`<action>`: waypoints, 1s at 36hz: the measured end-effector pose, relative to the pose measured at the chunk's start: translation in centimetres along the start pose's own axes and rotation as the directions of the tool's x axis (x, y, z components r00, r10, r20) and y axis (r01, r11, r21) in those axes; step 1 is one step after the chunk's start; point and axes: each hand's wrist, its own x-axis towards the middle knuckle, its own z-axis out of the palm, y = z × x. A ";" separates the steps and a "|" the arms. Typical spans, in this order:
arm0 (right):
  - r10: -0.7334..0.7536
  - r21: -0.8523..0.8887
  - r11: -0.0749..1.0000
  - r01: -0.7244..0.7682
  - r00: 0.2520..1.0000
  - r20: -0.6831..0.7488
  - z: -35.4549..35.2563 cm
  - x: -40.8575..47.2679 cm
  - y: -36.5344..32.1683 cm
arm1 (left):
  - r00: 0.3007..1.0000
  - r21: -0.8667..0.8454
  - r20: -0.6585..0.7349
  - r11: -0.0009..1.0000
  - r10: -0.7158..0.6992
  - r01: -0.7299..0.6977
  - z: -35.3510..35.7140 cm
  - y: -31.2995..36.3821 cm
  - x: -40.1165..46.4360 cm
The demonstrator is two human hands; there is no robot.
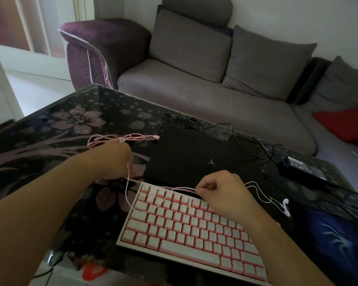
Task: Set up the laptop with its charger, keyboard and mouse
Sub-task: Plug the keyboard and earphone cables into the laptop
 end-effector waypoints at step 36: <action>0.194 -0.264 0.946 -0.187 0.981 0.001 -2.3 -0.6 1.9 | 0.898 -0.969 -0.177 -0.088 -0.402 -0.230 -3.8 -2.6 0.3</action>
